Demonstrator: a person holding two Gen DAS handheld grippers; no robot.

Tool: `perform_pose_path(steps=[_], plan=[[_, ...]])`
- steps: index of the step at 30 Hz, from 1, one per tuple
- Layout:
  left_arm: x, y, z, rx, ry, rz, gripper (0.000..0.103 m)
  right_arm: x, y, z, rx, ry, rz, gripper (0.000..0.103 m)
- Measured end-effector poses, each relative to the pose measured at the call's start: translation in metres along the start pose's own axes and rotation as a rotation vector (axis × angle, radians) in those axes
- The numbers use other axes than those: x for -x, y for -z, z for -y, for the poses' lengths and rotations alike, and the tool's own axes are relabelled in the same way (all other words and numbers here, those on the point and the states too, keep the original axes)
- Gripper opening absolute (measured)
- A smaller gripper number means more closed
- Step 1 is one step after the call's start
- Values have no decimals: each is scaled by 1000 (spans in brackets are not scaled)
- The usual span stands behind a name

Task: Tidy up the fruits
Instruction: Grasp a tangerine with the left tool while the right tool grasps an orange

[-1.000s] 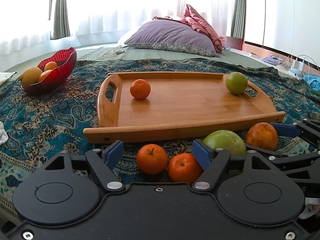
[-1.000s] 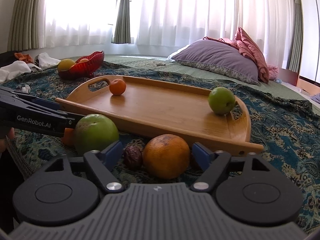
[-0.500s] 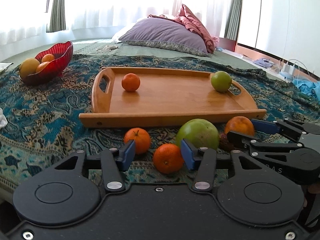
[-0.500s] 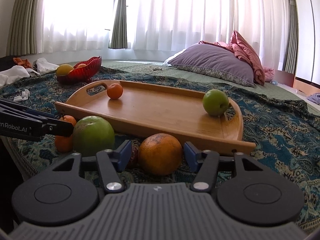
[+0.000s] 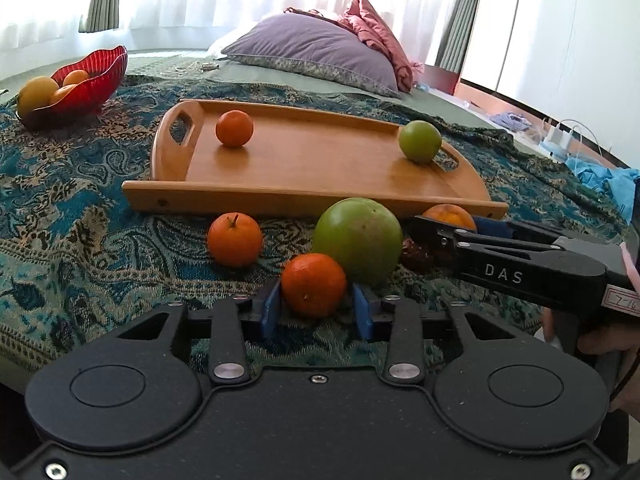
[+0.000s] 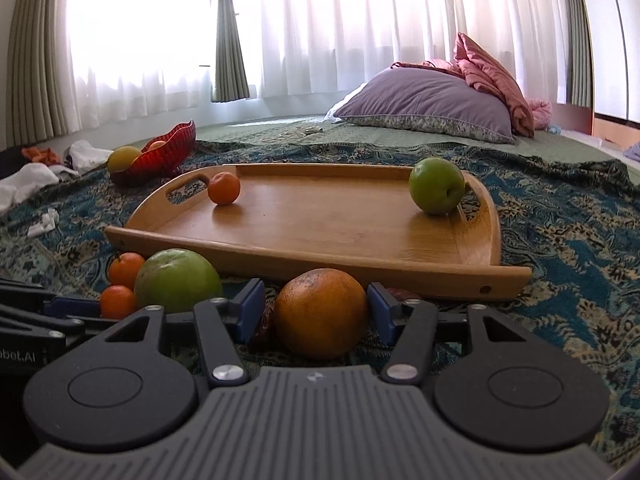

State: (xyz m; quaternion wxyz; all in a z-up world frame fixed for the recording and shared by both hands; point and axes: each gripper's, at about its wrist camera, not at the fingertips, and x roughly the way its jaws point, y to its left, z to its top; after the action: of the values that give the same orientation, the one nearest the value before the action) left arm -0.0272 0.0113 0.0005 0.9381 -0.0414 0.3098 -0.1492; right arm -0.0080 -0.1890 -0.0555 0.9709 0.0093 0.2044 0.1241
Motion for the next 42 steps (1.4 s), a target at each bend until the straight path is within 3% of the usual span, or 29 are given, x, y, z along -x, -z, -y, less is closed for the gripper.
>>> perform_pose_path(steps=[8, 18, 33, 42], plan=[[2, -2, 1, -13, -15, 7, 31, -4, 2, 6, -60, -4, -2, 54], [7, -17, 5, -22, -66, 51, 31, 7, -8, 1, -38, 28, 50, 53], [-11, -57, -8, 8, -129, 87, 31, 2, -40, 23, -89, 100, 93, 53], [-36, -89, -22, 17, -127, 84, 31, -14, -56, 41, -111, 152, 92, 53]])
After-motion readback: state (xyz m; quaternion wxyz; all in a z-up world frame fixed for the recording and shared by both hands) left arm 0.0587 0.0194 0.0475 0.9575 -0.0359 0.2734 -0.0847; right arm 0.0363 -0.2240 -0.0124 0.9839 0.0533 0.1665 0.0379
